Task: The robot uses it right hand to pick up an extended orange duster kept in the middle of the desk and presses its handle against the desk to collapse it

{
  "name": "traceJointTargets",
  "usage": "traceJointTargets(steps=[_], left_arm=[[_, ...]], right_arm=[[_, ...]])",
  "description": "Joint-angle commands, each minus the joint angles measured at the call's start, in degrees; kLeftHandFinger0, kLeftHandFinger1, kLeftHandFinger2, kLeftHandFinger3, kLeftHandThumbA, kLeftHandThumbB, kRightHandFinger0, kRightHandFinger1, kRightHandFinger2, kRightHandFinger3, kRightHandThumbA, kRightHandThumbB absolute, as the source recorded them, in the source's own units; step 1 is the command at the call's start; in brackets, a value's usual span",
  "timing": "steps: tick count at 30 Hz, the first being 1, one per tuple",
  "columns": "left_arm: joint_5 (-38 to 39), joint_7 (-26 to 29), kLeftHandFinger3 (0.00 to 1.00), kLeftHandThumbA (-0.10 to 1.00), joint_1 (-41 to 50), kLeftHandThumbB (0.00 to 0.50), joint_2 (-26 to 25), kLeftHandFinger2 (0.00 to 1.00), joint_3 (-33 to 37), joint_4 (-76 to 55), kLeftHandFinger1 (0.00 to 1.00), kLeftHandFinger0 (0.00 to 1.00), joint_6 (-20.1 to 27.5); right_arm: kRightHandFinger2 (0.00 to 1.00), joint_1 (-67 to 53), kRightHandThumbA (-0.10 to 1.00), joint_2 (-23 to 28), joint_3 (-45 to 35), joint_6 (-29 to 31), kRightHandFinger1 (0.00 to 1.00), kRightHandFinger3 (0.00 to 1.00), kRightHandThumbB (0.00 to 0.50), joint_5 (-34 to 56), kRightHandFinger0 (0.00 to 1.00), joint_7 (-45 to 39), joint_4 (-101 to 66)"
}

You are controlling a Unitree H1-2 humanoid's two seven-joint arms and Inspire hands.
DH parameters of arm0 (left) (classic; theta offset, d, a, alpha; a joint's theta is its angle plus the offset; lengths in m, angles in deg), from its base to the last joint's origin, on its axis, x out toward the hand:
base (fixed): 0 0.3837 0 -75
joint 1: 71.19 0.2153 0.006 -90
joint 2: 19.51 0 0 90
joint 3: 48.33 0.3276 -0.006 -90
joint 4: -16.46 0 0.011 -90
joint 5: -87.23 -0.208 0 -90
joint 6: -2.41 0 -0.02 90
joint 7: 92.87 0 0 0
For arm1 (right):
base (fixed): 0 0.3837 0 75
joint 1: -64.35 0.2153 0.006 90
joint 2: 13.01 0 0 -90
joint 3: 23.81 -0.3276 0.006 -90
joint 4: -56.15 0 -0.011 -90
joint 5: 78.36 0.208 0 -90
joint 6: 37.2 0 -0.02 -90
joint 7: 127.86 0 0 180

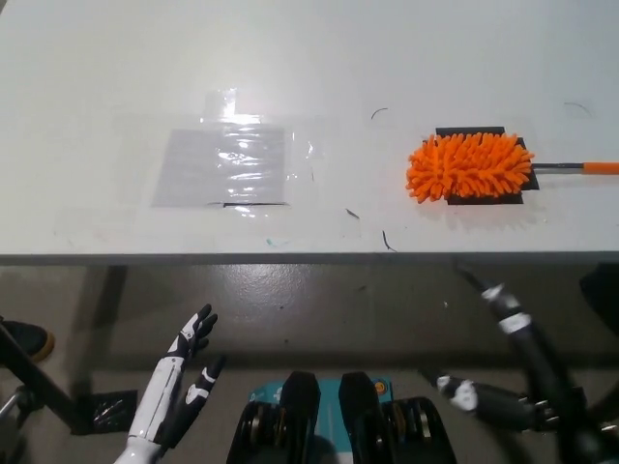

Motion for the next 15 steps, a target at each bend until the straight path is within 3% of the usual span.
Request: traceJointTargets(steps=[1,3,6,13,14,15], left_arm=[[-1.0,0.8,1.0,0.98,-1.2,0.0,-0.5,1.0,-0.3,-2.3,1.0,1.0,3.4],[-1.1,0.8,1.0,0.97,-1.3,0.0,-0.6,1.0,-0.2,-2.2,1.0,1.0,3.6],[-1.5,1.0,1.0,0.97,-1.3,0.0,-0.6,1.0,-0.1,-2.0,1.0,1.0,4.0],[-1.4,1.1,1.0,1.0,-1.7,0.0,-0.7,1.0,-0.5,-1.7,1.0,1.0,3.7],[-1.7,1.3,1.0,1.0,-1.8,0.0,-0.6,1.0,-0.5,-1.6,1.0,1.0,3.9],[-2.0,1.3,1.0,1.0,-1.6,0.0,-0.6,1.0,-0.4,-1.7,1.0,1.0,4.0]], right_arm=[[1.0,8.2,0.82,8.6,-9.5,-13.3,1.0,1.0,0.317,-4.9,1.0,-4.5,-21.6],[1.0,13.1,0.82,11.9,-10.9,-18.5,1.0,1.0,0.337,-3.7,1.0,-6.4,-21.8],[1.0,20.4,0.84,16.1,-10.8,-24.3,1.0,1.0,0.324,-3.7,1.0,-9.7,-20.0],[1.0,36.8,0.84,21.3,-4.9,-34.0,1.0,1.0,0.316,-6.6,1.0,-17.0,-10.5],[1.0,39.2,0.84,21.6,-3.6,-35.2,1.0,1.0,0.333,-6.8,1.0,-18.2,-7.6],[1.0,41.6,0.88,22.0,-1.7,-34.9,1.0,1.0,0.33,-7.8,1.0,-19.4,-3.6]])
